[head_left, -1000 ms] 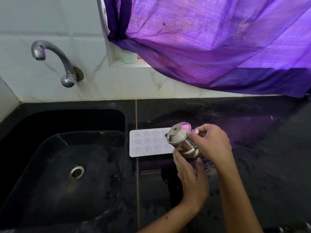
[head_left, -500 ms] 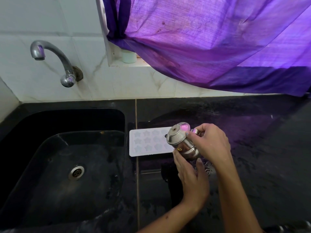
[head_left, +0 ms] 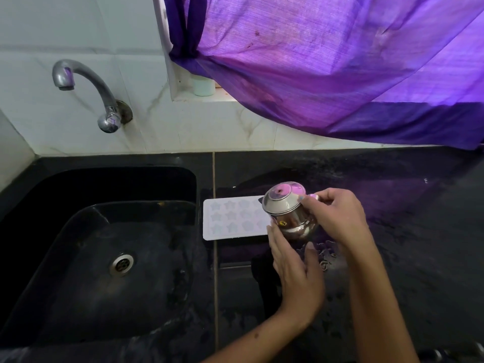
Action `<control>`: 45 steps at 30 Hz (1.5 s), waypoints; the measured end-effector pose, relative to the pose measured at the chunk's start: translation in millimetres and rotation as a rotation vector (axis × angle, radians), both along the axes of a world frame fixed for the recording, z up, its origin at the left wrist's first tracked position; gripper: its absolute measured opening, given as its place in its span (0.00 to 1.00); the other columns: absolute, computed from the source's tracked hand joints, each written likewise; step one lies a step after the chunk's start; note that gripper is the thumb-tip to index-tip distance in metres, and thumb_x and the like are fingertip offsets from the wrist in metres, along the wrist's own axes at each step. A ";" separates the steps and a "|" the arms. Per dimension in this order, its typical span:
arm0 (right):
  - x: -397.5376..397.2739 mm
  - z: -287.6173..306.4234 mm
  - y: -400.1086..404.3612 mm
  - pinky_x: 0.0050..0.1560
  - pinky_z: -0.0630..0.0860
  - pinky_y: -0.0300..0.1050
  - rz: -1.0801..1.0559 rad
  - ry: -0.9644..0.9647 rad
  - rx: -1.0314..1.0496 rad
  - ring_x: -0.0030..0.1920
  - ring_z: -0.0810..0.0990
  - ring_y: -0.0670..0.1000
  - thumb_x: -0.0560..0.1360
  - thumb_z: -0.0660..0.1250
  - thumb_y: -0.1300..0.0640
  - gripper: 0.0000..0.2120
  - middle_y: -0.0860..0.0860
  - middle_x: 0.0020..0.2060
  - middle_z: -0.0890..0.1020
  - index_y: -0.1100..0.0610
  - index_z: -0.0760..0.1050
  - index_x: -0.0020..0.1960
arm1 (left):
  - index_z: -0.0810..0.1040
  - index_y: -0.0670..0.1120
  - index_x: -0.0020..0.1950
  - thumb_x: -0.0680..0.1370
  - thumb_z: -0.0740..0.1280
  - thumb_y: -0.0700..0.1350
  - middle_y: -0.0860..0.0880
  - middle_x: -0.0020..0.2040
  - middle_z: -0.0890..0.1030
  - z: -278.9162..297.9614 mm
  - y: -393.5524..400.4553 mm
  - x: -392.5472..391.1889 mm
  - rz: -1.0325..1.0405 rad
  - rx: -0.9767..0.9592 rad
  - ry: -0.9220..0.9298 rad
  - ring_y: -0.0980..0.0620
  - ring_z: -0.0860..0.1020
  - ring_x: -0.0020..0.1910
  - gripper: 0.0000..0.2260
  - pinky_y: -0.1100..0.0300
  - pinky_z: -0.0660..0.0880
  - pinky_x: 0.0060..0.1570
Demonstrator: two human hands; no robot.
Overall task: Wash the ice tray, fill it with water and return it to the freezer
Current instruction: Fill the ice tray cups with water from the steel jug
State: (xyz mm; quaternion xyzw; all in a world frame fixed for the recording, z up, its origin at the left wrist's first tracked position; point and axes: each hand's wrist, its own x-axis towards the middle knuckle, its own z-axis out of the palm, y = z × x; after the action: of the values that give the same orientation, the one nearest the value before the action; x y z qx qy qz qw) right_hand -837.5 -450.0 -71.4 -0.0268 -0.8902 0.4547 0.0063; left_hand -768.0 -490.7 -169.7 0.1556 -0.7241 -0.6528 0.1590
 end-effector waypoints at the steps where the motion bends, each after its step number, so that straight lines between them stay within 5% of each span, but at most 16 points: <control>1: 0.4 0.5 -0.2 0.47 0.80 0.57 0.002 0.010 -0.016 0.42 0.82 0.53 0.70 0.72 0.48 0.09 0.48 0.35 0.83 0.52 0.79 0.36 | 0.42 0.52 0.78 0.76 0.54 0.56 0.57 0.78 0.44 -0.6 -2.0 -0.2 0.006 0.003 0.006 0.59 0.45 0.77 0.34 0.48 0.50 0.75; 6: 4.6 1.6 -10.3 0.47 0.80 0.58 0.049 0.023 0.020 0.42 0.82 0.53 0.71 0.70 0.49 0.09 0.48 0.34 0.83 0.53 0.78 0.36 | 0.43 0.51 0.78 0.76 0.52 0.58 0.57 0.78 0.45 -5.0 -11.8 -0.3 0.032 0.007 0.000 0.61 0.47 0.76 0.33 0.50 0.50 0.76; 12: 9.0 1.9 -25.6 0.41 0.75 0.47 0.105 0.018 0.139 0.41 0.80 0.51 0.72 0.69 0.50 0.08 0.46 0.33 0.81 0.53 0.78 0.37 | 0.44 0.50 0.78 0.83 0.53 0.49 0.55 0.79 0.46 -8.3 -18.7 2.3 0.057 0.050 -0.021 0.60 0.48 0.76 0.26 0.51 0.49 0.76; 30: 13.6 -1.4 -33.6 0.32 0.66 0.41 0.146 0.051 0.266 0.37 0.76 0.46 0.73 0.68 0.50 0.09 0.44 0.32 0.78 0.50 0.74 0.35 | 0.44 0.51 0.78 0.83 0.51 0.52 0.54 0.79 0.50 -8.8 -15.9 3.2 0.083 0.152 -0.043 0.56 0.51 0.77 0.26 0.50 0.52 0.75; 45: 10.8 -6.0 -26.6 0.42 0.73 0.47 0.097 -0.008 0.162 0.42 0.79 0.52 0.71 0.69 0.48 0.10 0.47 0.34 0.81 0.54 0.78 0.38 | 0.47 0.49 0.79 0.83 0.52 0.50 0.53 0.78 0.51 -12.0 -16.5 2.1 0.129 0.139 0.001 0.56 0.52 0.76 0.25 0.50 0.53 0.75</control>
State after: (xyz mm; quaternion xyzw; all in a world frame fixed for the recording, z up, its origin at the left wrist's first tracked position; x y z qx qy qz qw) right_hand -826.7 -476.6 -77.5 0.0149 -0.9244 0.3809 -0.0170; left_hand -765.9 -507.1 -181.7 0.2120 -0.6654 -0.6901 0.1898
